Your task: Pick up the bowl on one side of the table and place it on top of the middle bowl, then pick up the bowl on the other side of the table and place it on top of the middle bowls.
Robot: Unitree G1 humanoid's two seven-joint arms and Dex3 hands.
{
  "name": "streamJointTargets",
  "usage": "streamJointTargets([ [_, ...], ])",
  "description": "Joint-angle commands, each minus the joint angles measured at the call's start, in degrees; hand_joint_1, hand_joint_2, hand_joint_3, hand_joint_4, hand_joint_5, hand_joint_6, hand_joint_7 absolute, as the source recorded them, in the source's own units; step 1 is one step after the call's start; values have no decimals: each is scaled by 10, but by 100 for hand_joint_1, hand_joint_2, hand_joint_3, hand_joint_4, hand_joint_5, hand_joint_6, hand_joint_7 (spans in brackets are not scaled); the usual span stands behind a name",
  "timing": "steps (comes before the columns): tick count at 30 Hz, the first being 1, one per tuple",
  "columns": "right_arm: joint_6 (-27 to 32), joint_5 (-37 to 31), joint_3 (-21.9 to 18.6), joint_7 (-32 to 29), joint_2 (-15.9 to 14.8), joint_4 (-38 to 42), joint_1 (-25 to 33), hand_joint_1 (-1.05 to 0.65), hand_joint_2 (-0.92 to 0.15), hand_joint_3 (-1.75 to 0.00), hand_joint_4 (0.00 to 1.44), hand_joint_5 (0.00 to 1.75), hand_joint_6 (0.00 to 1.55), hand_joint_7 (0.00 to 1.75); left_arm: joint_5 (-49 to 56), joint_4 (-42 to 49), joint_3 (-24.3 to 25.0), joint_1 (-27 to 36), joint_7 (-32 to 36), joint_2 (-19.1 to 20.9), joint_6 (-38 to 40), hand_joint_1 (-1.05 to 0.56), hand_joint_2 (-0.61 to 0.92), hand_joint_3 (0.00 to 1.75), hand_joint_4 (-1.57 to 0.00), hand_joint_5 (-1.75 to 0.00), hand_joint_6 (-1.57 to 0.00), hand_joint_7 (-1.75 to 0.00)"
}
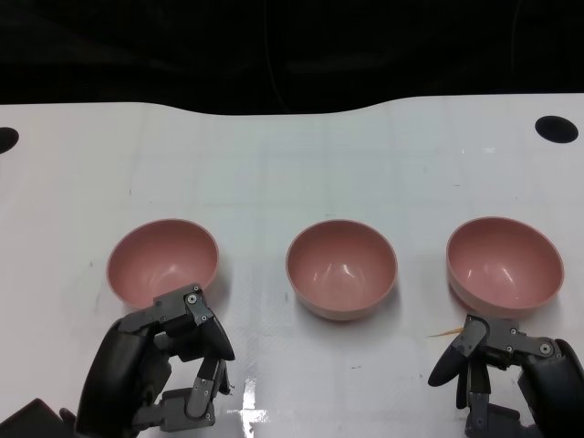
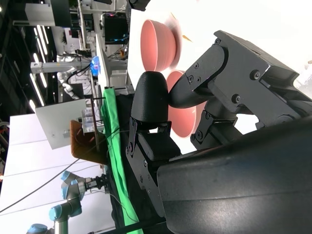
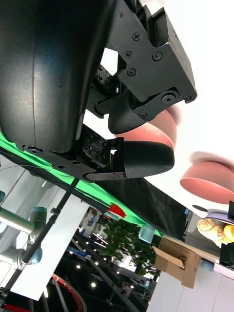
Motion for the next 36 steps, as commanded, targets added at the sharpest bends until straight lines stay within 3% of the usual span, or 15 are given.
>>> streamJointTargets([
  [1,-3,2,-6,-2,-6,2,-1,-3,-24,-153,90,170,86,129,2,1,4,-3,-2,6,-5,-19,38,136,-88,-170,-78,-154],
  [12,-9,-3,-6,-7,-6,11,-7,-4,-20,-157,92,169,88,129,-4,3,4,-3,-5,6,-4,-18,39,134,-89,-170,-79,-153],
  [30,-9,1,-5,-7,-5,9,-5,-3,-23,-155,90,168,86,128,-3,2,5,-4,-2,6,-1,-18,37,137,-89,-171,-80,-154],
  [33,-9,2,-6,-8,-4,9,-6,-2,-28,-148,87,167,82,126,-7,3,5,-5,-5,5,-2,-17,38,137,-89,-171,-80,-154],
  [36,-8,4,-6,-7,-4,7,-7,-4,-38,-129,78,155,77,119,-3,3,5,-4,-1,5,-3,-17,38,137,-89,-171,-80,-154],
])
